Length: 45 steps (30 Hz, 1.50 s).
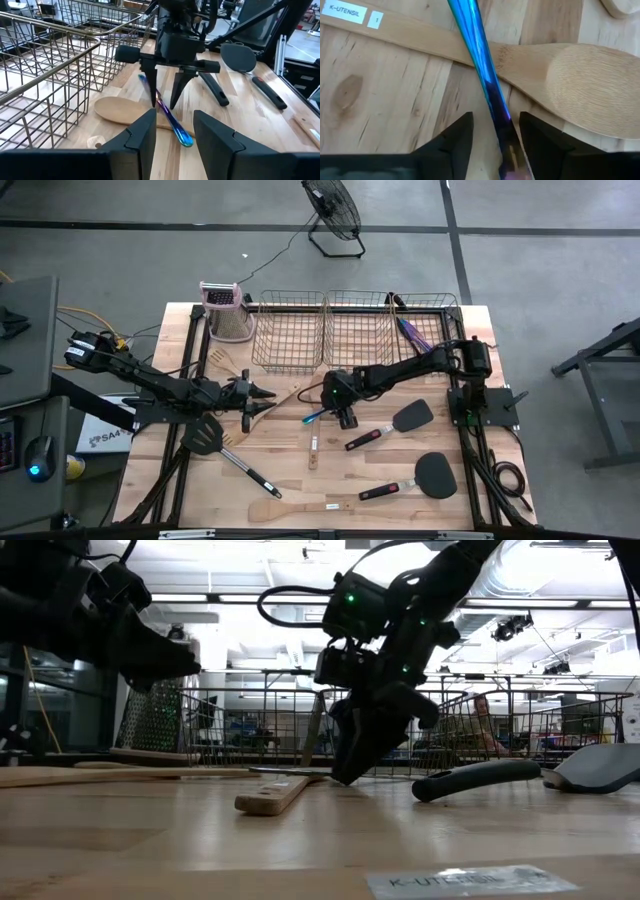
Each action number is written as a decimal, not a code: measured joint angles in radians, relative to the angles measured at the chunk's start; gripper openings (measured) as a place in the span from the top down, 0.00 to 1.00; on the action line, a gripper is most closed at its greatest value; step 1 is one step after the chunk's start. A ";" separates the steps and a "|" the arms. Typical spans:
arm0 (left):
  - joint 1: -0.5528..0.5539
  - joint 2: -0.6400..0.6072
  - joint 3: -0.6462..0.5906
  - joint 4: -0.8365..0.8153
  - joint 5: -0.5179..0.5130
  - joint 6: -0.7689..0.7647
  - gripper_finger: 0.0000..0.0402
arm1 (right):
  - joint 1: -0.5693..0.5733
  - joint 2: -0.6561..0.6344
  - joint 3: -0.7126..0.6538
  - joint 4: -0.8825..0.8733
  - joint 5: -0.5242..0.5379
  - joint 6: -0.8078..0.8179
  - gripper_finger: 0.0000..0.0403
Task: Pick & Place Kitchen Items
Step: Put the blue table knife into the right mesh basket
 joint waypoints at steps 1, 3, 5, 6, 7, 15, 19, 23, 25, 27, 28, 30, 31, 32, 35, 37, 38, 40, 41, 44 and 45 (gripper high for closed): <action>0.000 0.000 0.000 -0.004 0.000 0.000 0.68 | 0.000 0.000 0.000 -0.002 0.001 0.000 0.64; 0.000 0.000 0.000 -0.015 0.000 0.000 0.68 | 0.000 0.000 0.000 -0.005 0.001 0.000 0.67; 0.000 0.000 0.000 -0.018 0.000 0.000 0.68 | 0.000 0.000 0.000 -0.007 -0.001 0.000 0.70; 0.000 0.000 0.000 -0.018 0.000 0.000 0.68 | 0.000 0.000 0.000 -0.007 -0.001 0.000 0.72; 0.000 0.000 0.000 -0.018 0.000 0.000 0.68 | 0.000 0.000 0.000 -0.008 -0.001 0.000 0.73; 0.000 0.000 0.000 -0.017 0.000 0.000 0.68 | 0.000 0.000 0.000 -0.012 0.003 -0.004 0.79; 0.000 0.000 0.000 -0.017 0.000 0.000 0.68 | 0.000 0.000 0.000 -0.013 0.003 -0.004 0.83; 0.000 0.000 0.000 -0.017 0.000 0.000 0.68 | 0.000 0.000 0.000 -0.013 0.003 -0.005 0.89; 0.000 0.000 0.000 -0.017 0.000 0.000 0.68 | 0.000 0.000 0.000 -0.012 0.003 -0.005 0.91; 0.000 0.000 0.000 -0.017 0.000 0.000 0.68 | 0.000 0.000 0.000 -0.012 0.003 -0.005 0.92; 0.000 0.000 0.000 -0.017 0.000 0.000 0.68 | 0.000 0.000 0.000 -0.012 0.004 -0.005 0.92; 0.000 0.000 0.000 -0.017 0.000 0.000 0.68 | 0.000 0.000 0.000 -0.012 0.006 -0.005 0.92; 0.000 0.000 0.000 -0.017 0.000 0.000 0.68 | 0.000 0.000 0.000 -0.012 0.007 -0.005 0.92; 0.000 0.000 0.000 -0.017 0.000 0.000 0.68 | 0.000 0.000 0.000 -0.012 0.008 -0.004 0.92; 0.000 0.000 0.000 -0.017 0.000 0.000 0.68 | 0.000 0.000 0.000 -0.011 0.008 -0.003 0.92; 0.000 0.000 0.000 -0.017 0.000 0.000 0.68 | 0.000 0.000 0.000 -0.010 0.009 0.002 0.92; 0.000 0.000 0.000 -0.017 0.000 0.000 0.68 | 0.000 0.000 0.000 -0.007 0.009 0.013 0.92; 0.000 0.000 0.000 -0.017 0.000 0.000 0.68 | 0.000 0.001 0.000 -0.004 0.009 0.022 0.92; 0.000 0.000 0.000 -0.017 0.000 0.000 0.68 | 0.000 0.000 0.000 -0.004 0.010 0.023 0.92; 0.000 0.000 0.000 -0.017 0.000 0.000 0.68 | 0.001 -0.001 0.000 -0.004 0.012 0.036 0.92; 0.000 0.000 0.000 -0.017 0.000 0.000 0.68 | 0.001 -0.001 -0.001 -0.005 0.013 0.039 0.92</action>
